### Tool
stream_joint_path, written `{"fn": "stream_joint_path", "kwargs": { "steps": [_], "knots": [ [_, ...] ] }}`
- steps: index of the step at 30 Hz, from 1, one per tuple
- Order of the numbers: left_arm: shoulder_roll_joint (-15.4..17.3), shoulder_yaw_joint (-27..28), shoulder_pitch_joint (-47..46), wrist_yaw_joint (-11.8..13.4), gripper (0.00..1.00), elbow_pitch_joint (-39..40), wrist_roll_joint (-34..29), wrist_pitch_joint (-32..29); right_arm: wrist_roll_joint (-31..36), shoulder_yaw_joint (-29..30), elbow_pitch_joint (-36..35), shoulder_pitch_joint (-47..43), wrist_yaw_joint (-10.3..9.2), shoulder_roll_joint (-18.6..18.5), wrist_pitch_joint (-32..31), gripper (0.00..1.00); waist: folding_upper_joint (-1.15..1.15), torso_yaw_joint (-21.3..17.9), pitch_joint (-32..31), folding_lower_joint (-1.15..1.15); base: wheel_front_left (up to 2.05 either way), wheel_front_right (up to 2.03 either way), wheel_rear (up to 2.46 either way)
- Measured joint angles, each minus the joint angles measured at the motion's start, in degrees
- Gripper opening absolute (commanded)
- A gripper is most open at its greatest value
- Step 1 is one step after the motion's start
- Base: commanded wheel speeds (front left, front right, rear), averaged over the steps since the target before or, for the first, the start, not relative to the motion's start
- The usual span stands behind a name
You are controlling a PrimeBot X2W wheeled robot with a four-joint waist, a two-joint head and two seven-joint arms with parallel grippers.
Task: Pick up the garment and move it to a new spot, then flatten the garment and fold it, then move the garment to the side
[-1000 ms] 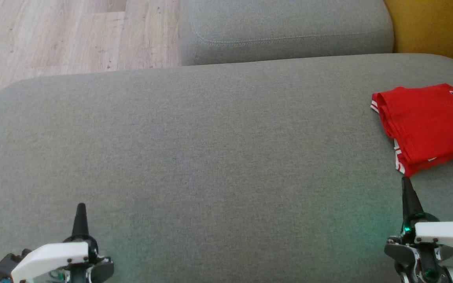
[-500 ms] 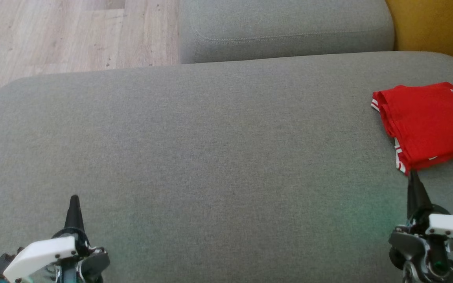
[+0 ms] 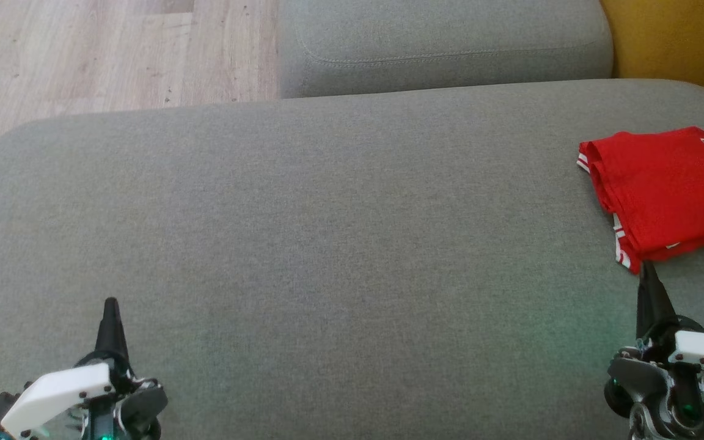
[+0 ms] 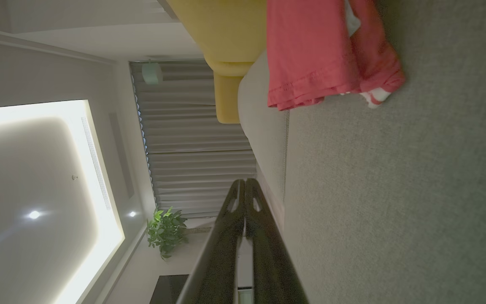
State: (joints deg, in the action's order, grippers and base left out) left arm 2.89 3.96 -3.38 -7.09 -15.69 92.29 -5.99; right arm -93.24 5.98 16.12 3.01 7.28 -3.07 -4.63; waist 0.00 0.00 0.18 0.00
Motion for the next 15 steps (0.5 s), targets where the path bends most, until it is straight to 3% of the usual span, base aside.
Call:
{"fn": "stream_joint_path", "kwargs": {
  "steps": [15],
  "knots": [
    [0.0,0.0,0.0,0.0,0.0,0.0,0.0,0.0,0.0,0.2,0.0,0.0,0.0,0.0,-0.5,0.0,0.0,0.0,0.0,0.0,0.0,0.0,0.0]
  ]
}}
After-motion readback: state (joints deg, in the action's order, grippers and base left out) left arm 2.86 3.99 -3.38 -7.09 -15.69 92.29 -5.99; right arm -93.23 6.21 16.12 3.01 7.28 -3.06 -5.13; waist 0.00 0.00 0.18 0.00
